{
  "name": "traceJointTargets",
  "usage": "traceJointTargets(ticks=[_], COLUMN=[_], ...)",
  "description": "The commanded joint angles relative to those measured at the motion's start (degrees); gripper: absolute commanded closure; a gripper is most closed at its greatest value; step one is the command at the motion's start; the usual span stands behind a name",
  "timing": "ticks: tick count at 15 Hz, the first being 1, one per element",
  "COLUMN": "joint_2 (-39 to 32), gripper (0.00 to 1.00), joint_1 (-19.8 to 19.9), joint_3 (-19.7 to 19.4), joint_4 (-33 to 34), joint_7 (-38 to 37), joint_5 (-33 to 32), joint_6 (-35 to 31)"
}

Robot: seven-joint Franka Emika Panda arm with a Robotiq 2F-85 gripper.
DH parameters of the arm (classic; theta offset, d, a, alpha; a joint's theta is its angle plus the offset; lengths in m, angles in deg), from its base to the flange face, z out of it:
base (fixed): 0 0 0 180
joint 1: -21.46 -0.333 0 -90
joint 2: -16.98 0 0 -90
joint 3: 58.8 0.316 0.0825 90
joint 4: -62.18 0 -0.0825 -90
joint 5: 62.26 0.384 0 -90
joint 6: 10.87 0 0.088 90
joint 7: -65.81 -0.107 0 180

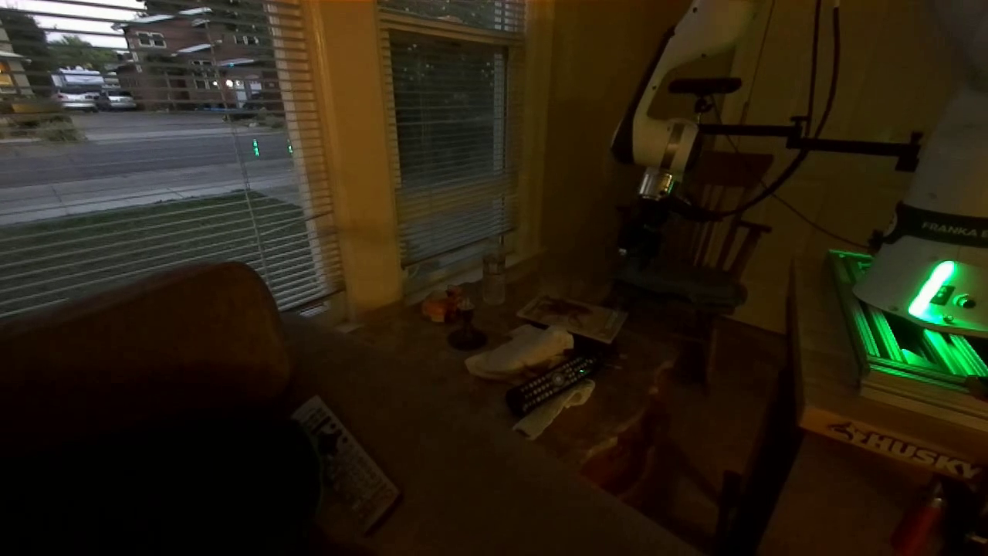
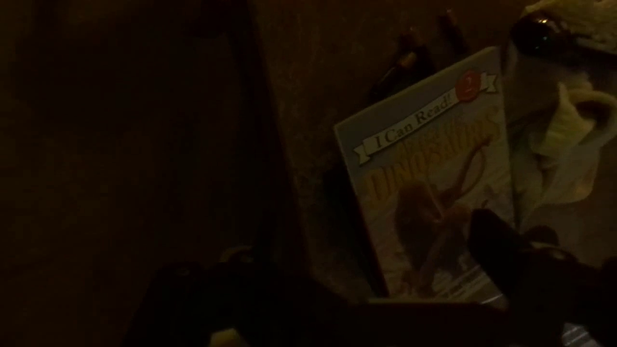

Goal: Put the book on the shelf.

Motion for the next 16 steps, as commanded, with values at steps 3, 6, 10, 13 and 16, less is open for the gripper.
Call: traceJointTargets(ticks=[3,6,10,13,16], joint_2=[17.7,24.6,24.8,29.5,30.0], gripper=[0.00,0.00,0.00,0.00,0.00], joint_1=[-4.2,-6.5,-6.7,-6.7,-6.6], joint_3=[5.8,9.1,11.6,13.5,13.4], joint_4=[-17.0,-22.3,-21.6,-24.3,-24.8], joint_7=[10.3,12.7,13.8,16.9,17.3], joint_5=[2.7,3.2,4.0,6.5,6.5], joint_6=[-10.6,-15.6,-18.5,-19.9,-19.9])
